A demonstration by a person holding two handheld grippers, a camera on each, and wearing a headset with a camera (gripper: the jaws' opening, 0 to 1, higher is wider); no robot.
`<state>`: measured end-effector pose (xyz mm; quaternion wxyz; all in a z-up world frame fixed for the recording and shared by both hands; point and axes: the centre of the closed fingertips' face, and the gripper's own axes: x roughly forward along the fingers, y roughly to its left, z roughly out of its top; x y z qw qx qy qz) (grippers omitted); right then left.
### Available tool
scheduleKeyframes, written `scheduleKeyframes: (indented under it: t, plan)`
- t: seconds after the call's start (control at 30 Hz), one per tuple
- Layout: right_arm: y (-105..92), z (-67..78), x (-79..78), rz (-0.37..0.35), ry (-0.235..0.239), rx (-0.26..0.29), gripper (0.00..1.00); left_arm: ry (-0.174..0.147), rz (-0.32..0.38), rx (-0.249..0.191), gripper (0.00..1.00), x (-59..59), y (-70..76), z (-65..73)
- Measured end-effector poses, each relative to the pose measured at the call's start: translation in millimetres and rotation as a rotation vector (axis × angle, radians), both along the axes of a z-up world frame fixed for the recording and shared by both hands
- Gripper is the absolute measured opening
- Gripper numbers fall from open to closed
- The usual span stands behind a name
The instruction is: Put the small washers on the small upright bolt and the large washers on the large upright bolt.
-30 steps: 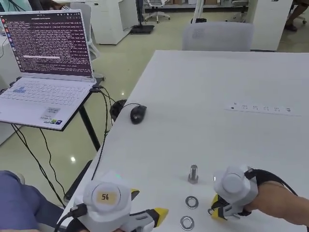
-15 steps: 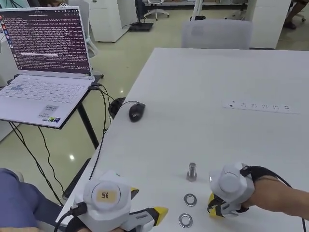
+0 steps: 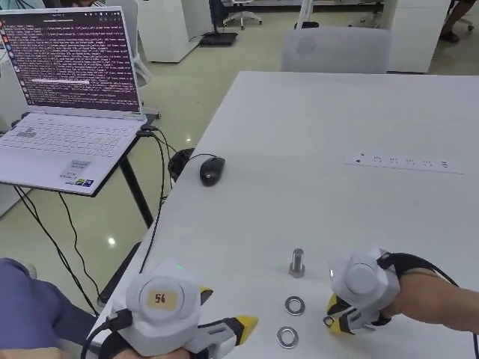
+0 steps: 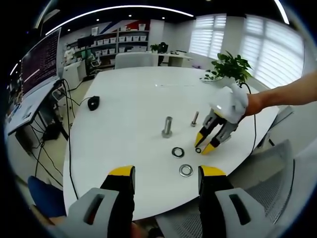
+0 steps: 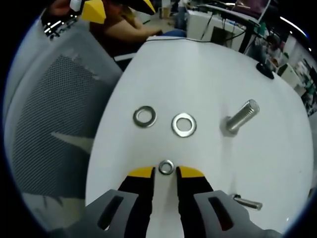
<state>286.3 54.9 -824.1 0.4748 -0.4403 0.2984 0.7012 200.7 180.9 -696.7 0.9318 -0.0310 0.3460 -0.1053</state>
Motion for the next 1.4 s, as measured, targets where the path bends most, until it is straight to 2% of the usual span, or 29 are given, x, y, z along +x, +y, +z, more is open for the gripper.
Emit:
scheduleKeyframes:
  t: [0.43,0.6,0.93,1.17,1.23,1.4]
  plan:
    - [1.1,0.0,2.6,-0.029,-0.003,0.016,0.15,0.000,-0.006,0.002,0.50,0.6,-2.9,0.3]
    - [1.2,0.8,3.6,-0.124,0.035,0.058,0.14,-0.002,0.000,0.004,0.50,0.4,-1.0,1.5]
    - [-9.6,1.2,12.0,-0.263,0.055,0.081,0.14,-0.001,0.000,0.002,0.50,-0.4,-1.8,0.1]
    - [-25.5,4.1,25.6,-0.375,0.057,0.103,0.14,0.000,-0.002,0.001,0.50,0.3,-2.7,-0.3]
    - [-32.0,5.0,33.7,-0.407,0.052,0.108,0.14,0.001,-0.002,-0.001,0.50,0.7,-3.1,-0.7]
    - [-43.6,25.2,59.7,-0.500,0.024,0.166,0.14,0.001,-0.007,-0.002,0.50,1.7,-4.5,-1.1]
